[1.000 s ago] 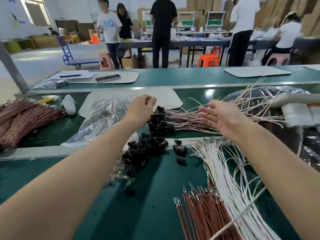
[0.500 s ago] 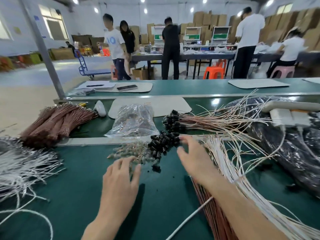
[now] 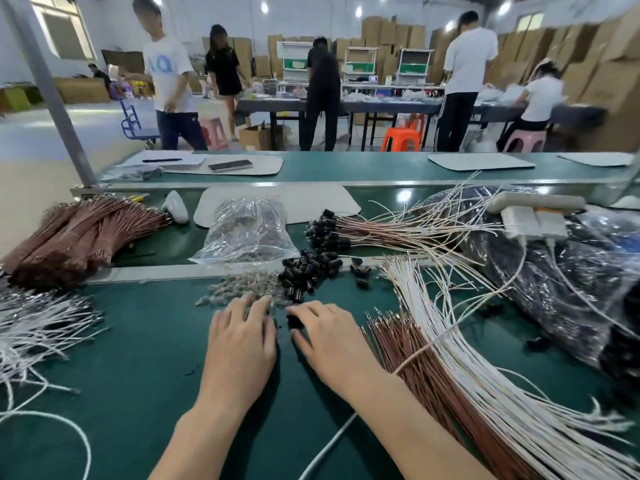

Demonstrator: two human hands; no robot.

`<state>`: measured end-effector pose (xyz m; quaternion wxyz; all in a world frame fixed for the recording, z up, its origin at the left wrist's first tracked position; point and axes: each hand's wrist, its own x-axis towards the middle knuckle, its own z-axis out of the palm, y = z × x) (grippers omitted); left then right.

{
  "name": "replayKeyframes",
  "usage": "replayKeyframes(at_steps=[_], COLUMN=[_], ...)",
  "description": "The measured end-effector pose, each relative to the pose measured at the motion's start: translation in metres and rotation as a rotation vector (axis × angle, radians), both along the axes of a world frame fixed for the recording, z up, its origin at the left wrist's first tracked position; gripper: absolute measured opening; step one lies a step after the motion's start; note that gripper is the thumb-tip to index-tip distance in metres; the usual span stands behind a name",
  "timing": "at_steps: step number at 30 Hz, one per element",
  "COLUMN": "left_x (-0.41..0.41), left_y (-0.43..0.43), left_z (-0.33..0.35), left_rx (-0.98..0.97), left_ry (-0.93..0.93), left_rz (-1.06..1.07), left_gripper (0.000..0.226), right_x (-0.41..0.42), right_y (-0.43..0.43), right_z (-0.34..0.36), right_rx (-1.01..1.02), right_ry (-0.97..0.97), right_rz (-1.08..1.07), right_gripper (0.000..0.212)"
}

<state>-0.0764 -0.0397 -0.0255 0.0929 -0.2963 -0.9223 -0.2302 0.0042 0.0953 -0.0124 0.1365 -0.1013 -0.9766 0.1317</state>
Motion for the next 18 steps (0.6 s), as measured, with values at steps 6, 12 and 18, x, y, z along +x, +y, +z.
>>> replayKeyframes(at_steps=[6,12,18], left_x=[-0.0027,0.0013,0.0063], left_y=[0.0021,0.0015,0.0003], left_z=[-0.0003,0.0031,0.005], left_rx=[-0.022,0.01,0.032], left_ry=[-0.052,-0.001,0.025], left_rz=[0.043,0.007,-0.007], left_gripper=[0.042,0.029,0.022], right_x=[0.0008,0.003,0.0074], right_y=[0.0022,0.0029,0.004], right_z=[-0.01,-0.0102,-0.0101], right_rx=[-0.046,-0.097,-0.124], right_ry=[0.11,0.131,0.157], right_rz=[0.012,0.014,0.026], right_gripper=[0.029,0.024,0.03])
